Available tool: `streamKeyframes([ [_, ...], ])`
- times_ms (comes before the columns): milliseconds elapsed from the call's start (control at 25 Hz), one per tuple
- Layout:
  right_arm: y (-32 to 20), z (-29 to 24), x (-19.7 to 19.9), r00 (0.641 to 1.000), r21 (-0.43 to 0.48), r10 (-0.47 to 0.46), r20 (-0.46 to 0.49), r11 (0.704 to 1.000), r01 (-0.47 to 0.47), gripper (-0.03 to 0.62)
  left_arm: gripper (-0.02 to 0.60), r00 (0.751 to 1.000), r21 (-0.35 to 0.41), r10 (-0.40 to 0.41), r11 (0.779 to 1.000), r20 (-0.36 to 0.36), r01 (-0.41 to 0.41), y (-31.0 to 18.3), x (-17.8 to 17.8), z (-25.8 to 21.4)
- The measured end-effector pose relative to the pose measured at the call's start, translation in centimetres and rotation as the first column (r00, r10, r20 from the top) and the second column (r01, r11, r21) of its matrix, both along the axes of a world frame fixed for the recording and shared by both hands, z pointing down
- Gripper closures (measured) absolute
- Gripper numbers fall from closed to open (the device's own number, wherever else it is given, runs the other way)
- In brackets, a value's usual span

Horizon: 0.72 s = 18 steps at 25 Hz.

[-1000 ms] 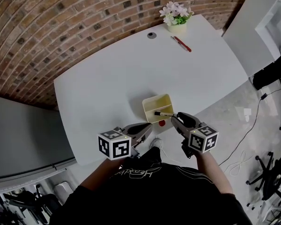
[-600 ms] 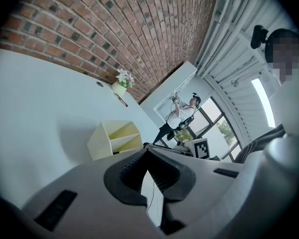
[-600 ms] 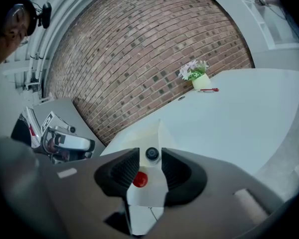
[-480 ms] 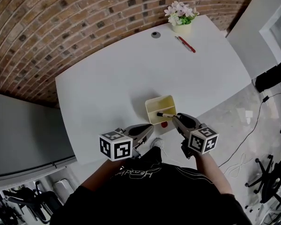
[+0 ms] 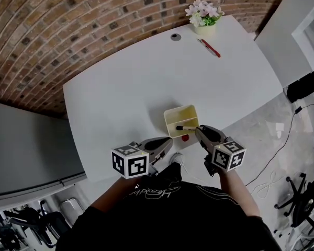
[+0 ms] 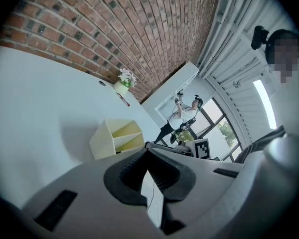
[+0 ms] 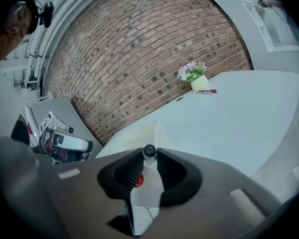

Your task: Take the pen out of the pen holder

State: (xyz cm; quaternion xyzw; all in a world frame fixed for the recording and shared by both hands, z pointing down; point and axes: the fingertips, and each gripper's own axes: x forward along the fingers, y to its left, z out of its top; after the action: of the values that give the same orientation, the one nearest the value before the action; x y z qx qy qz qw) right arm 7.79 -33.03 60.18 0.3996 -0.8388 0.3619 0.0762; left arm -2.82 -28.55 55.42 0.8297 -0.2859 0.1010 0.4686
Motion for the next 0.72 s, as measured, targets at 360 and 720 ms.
streamKeyframes([
  [360, -0.1, -0.1, -0.1, 1.000, 0.009, -0.011, -0.010, 1.000, 0.011, 0.511, 0.578, 1.000, -0.002, -0.014, 1.000, -0.003, 0.014, 0.2, -0.3, -0.2],
  [720, -0.6, -1.6, -0.3, 1.000, 0.038, -0.002, -0.005, 0.999, 0.002, 0.514, 0.578, 1.000, 0.005, -0.024, 1.000, 0.001, 0.024, 1.0, -0.9, -0.4],
])
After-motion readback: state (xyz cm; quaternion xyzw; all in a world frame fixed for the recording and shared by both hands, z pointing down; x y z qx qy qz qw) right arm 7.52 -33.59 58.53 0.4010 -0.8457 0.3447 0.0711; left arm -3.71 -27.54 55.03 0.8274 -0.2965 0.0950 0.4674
